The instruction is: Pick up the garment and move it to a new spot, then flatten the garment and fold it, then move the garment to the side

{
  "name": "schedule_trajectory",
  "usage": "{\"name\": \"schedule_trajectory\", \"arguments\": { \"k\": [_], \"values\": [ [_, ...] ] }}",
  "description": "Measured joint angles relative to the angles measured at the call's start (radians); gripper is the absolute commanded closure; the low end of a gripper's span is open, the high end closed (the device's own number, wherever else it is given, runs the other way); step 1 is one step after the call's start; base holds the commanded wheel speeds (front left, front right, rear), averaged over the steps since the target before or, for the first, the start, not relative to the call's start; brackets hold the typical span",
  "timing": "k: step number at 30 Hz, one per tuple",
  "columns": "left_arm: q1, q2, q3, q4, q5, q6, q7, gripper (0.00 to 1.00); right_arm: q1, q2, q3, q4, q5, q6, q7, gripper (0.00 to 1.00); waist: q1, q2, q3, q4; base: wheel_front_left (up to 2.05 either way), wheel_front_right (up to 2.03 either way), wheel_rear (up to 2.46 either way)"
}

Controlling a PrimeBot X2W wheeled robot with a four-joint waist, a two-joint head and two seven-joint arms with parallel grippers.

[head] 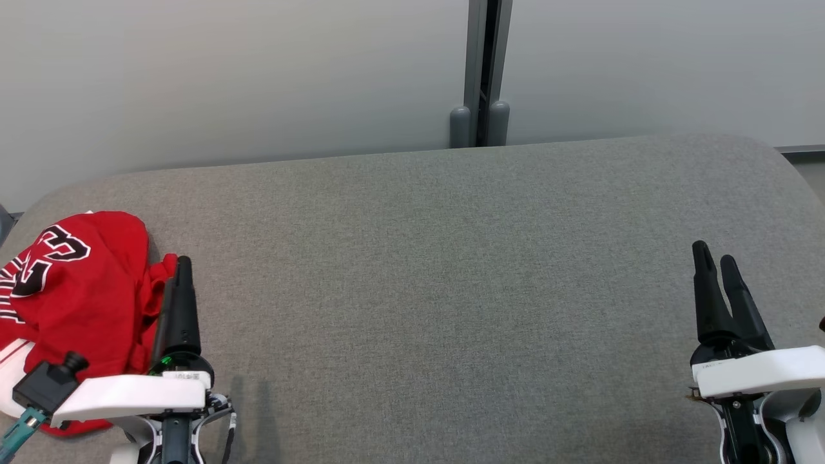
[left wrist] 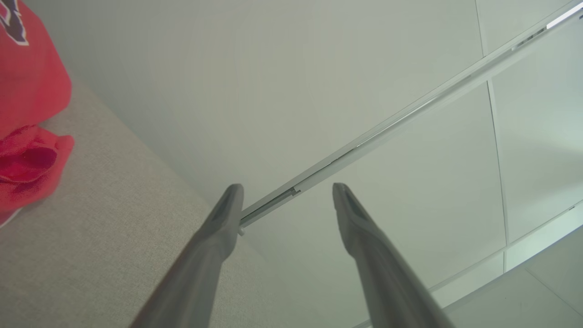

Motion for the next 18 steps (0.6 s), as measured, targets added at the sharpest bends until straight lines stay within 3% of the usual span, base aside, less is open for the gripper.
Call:
{"name": "schedule_trajectory", "arguments": {
  "k": [10,11,18],
  "values": [
    [0.021,0.001,-0.082,-0.07,0.259,0.034,-0.026,0.0,0.0,0.001,0.032,-0.005,-0.177,0.0,-0.024,0.0,0.0,0.0,0.0,-0.002,0.0,0.0,0.0],
    [0.024,0.001,-0.105,-0.073,0.324,0.046,-0.03,0.0,0.0,0.002,0.043,-0.005,-0.214,0.0,-0.029,0.0,0.0,0.0,0.0,-0.003,0.0,0.0,0.0],
    [0.038,0.002,-0.154,-0.071,0.517,0.104,-0.046,0.0,-0.003,0.003,0.071,-0.004,-0.32,0.0,-0.047,0.0,0.0,0.0,0.0,-0.004,0.0,0.0,0.0]
  ]
}}
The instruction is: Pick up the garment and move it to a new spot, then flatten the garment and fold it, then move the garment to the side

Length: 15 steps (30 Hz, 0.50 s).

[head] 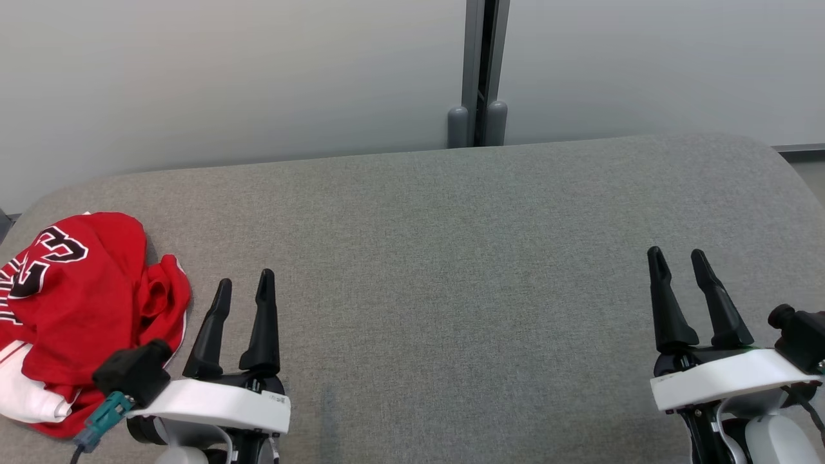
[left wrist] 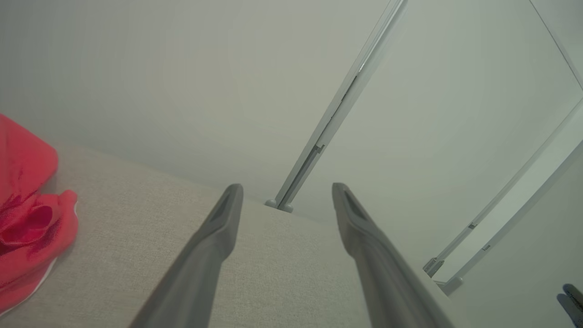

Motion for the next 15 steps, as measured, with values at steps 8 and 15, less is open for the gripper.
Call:
{"name": "schedule_trajectory", "arguments": {
  "k": [8,15],
  "values": [
    [0.003,0.004,-0.046,0.019,0.175,0.045,-0.019,0.0,-0.001,0.001,0.022,0.012,-0.078,0.0,-0.02,0.0,0.0,0.0,0.001,0.001,0.0,0.0,0.0],
    [0.005,0.023,-0.093,0.049,0.28,0.09,-0.035,0.0,-0.002,0.003,0.036,0.039,-0.163,0.0,-0.036,0.0,0.0,0.0,0.002,0.003,0.0,0.0,0.0]
  ]
}}
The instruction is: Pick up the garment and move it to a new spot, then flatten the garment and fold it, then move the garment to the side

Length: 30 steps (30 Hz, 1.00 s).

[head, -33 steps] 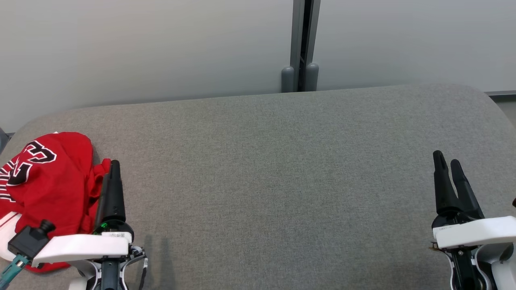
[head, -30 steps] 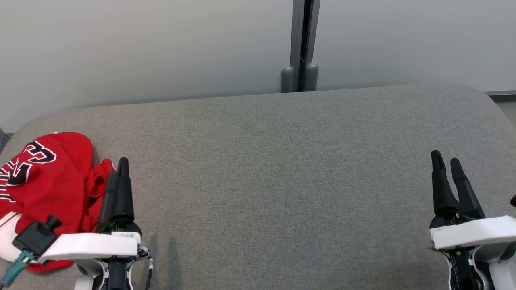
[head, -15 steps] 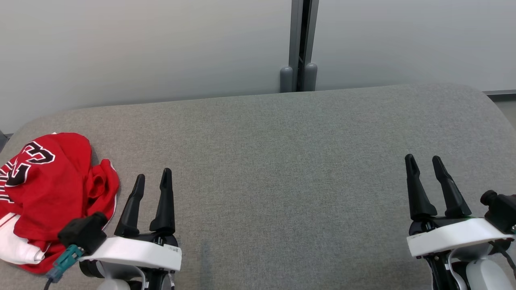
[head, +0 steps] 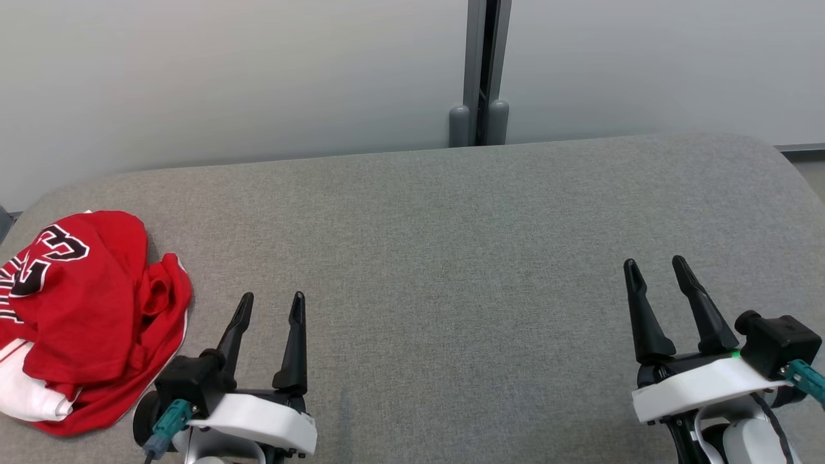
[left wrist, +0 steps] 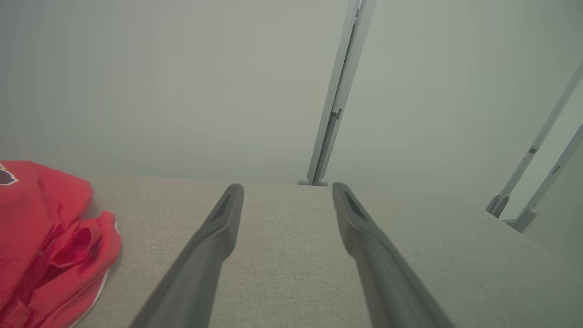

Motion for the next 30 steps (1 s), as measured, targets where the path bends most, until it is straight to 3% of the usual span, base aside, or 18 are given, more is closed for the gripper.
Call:
{"name": "schedule_trajectory", "arguments": {
  "k": [13,30],
  "values": [
    [0.0,0.017,-0.048,0.003,0.081,0.065,-0.026,0.0,-0.005,0.002,0.0,-0.003,-0.111,0.0,-0.028,0.0,0.0,0.0,0.002,-0.001,0.0,0.0,0.0],
    [0.02,-0.01,-0.007,-0.004,0.115,0.055,-0.055,0.0,-0.01,0.005,-0.012,0.027,-0.149,0.0,-0.055,0.0,0.0,0.0,0.006,-0.005,0.0,0.0,0.0]
  ]
}}
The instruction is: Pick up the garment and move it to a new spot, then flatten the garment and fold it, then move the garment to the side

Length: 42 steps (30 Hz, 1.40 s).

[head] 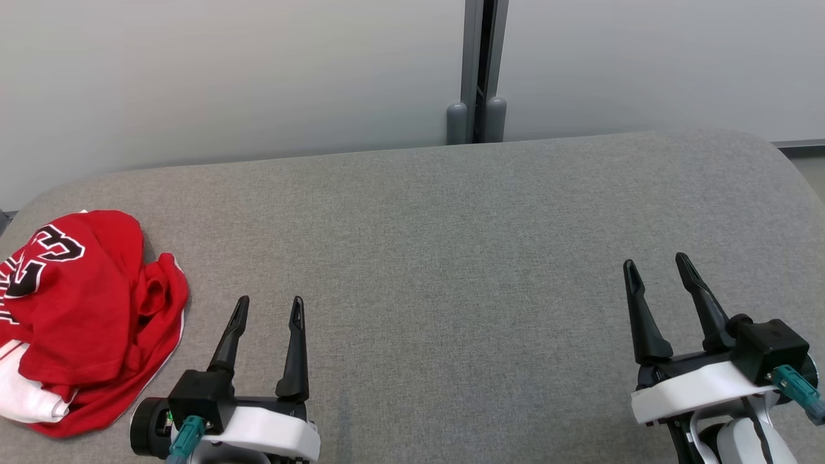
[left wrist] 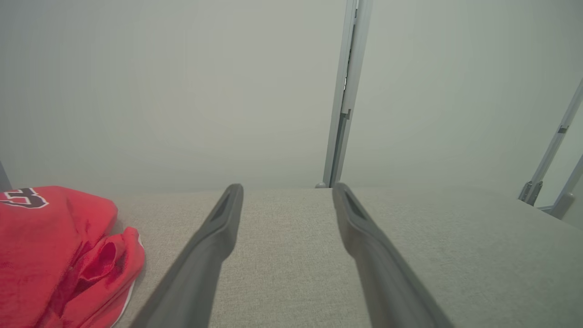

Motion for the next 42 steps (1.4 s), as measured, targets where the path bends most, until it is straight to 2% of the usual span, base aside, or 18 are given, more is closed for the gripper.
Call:
{"name": "schedule_trajectory", "arguments": {
  "k": [7,16,35,42],
  "values": [
    [0.002,-0.005,0.011,0.029,0.023,-0.019,-0.012,0.0,-0.003,0.001,-0.004,0.04,0.03,0.0,-0.014,0.0,0.0,0.0,0.003,-0.002,0.0,0.0,0.0],
    [0.009,-0.007,0.0,0.07,0.088,-0.017,-0.025,0.0,-0.018,0.003,0.004,0.09,-0.015,0.0,-0.027,0.0,0.0,0.0,0.0,-0.006,0.0,0.0,0.0],
    [0.008,-0.007,-0.016,0.065,0.084,-0.009,-0.027,0.0,-0.024,0.003,0.003,0.097,-0.011,0.0,-0.029,0.0,0.0,0.0,-0.004,-0.002,0.0,0.0,0.0],
    [0.004,-0.007,-0.014,0.067,0.086,-0.009,-0.027,0.0,-0.022,0.003,0.013,0.089,0.003,0.0,-0.029,0.0,0.0,0.0,-0.005,0.039,0.0,0.0,0.0]
  ]
}}
